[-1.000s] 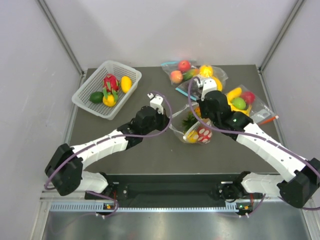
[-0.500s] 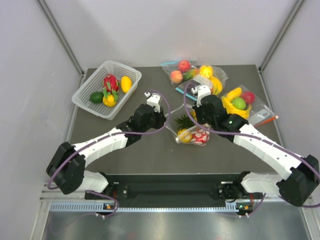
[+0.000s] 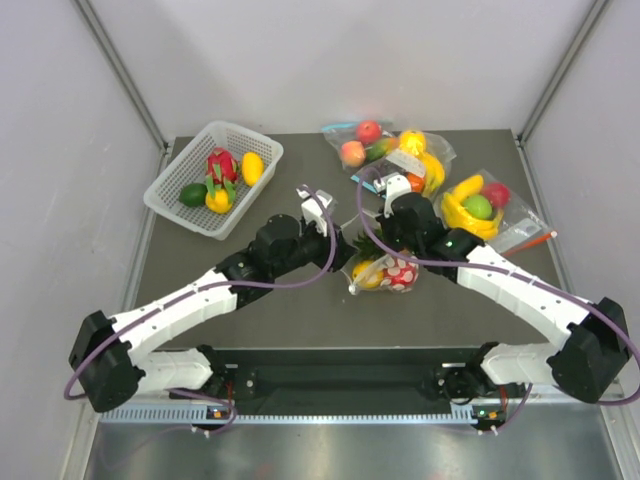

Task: Open the zip-top bag and remove the fake food

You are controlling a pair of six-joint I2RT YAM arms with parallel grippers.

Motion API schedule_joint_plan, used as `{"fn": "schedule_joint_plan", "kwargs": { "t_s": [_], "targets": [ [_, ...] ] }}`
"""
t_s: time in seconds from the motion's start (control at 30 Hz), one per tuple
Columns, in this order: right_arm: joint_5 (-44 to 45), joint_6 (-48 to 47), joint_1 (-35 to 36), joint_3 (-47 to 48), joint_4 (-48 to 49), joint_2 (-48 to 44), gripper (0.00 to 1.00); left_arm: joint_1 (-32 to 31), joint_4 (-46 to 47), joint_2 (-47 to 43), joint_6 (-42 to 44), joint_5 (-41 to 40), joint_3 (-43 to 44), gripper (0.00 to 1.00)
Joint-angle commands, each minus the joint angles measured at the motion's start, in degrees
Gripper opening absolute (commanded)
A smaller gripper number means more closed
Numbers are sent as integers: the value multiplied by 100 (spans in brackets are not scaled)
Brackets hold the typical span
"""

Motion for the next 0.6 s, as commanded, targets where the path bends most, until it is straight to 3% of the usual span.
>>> {"fn": "schedule_joint_plan", "kwargs": {
  "t_s": [0.0,0.33,0.57],
  "targets": [
    [-46,93,76,137,273,-1,0,-151,49,240,-120,129,279,50],
    [-108,146,234,102,203,-176,0,-204,550,1602,-516,-644,613,53],
    [-81,137,392,66,194,-212,0,-204,787,1946,-516,-1066,754,55]
  ]
}}
